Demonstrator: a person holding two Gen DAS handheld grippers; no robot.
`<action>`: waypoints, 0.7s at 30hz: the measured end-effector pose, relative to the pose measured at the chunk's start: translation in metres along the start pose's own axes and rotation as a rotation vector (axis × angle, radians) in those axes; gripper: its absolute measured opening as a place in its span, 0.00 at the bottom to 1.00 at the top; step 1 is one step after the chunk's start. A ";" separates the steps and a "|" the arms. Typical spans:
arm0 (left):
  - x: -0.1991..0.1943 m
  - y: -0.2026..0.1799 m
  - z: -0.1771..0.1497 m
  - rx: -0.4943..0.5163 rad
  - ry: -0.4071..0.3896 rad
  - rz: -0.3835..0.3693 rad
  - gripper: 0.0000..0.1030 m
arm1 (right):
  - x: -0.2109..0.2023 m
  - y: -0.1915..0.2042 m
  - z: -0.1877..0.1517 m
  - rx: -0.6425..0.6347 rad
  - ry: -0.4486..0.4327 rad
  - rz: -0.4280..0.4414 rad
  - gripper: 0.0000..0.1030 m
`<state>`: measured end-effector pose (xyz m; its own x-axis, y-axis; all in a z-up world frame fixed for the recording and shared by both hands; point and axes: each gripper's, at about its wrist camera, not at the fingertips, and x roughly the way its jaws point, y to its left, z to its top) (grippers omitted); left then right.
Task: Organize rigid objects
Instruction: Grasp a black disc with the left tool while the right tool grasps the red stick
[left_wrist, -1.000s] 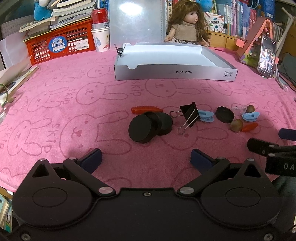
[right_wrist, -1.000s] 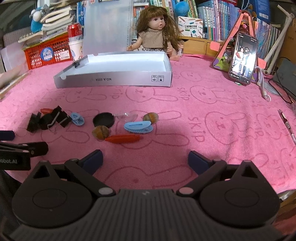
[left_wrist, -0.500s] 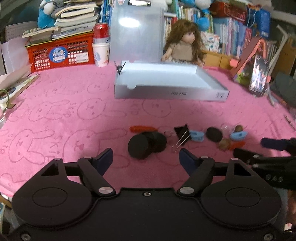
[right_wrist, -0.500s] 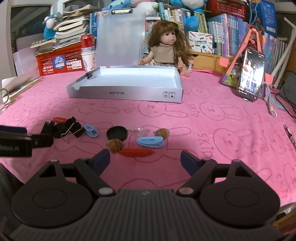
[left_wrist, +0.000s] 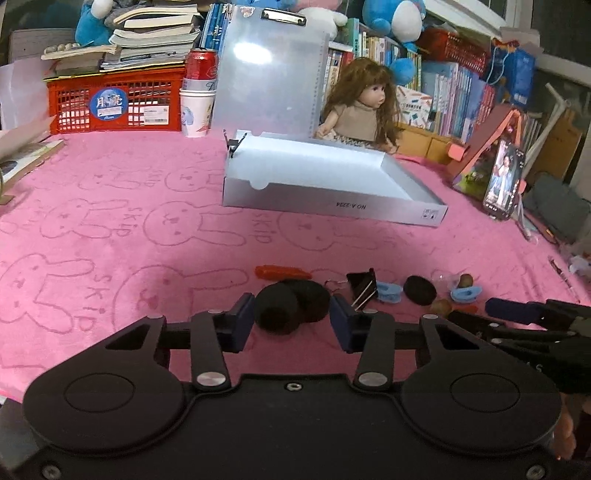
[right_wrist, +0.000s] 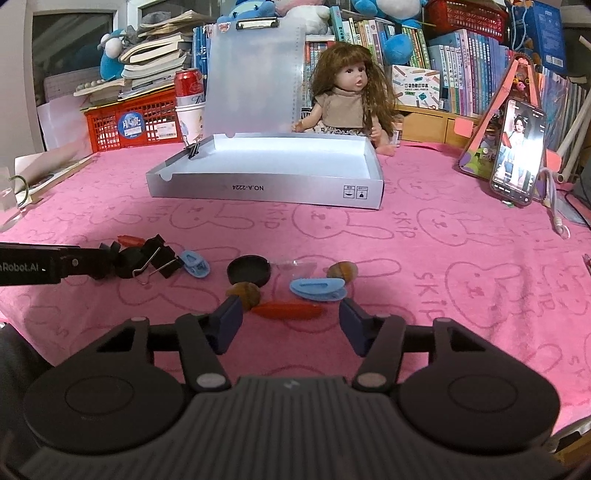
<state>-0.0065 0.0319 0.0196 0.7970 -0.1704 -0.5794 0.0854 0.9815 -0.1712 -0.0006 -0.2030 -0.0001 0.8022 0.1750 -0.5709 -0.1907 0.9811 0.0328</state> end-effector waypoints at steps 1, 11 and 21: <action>0.001 0.001 0.000 0.003 -0.004 -0.002 0.42 | 0.001 0.000 0.000 0.001 0.000 0.000 0.65; 0.013 0.008 -0.003 -0.013 0.003 0.003 0.42 | 0.008 0.001 0.000 -0.007 0.004 0.002 0.60; 0.010 0.009 -0.005 -0.028 -0.013 -0.003 0.31 | 0.008 0.007 -0.002 -0.019 -0.008 0.002 0.48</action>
<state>-0.0004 0.0389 0.0085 0.8044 -0.1722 -0.5686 0.0713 0.9781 -0.1954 0.0032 -0.1950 -0.0056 0.8064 0.1774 -0.5641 -0.2025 0.9791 0.0185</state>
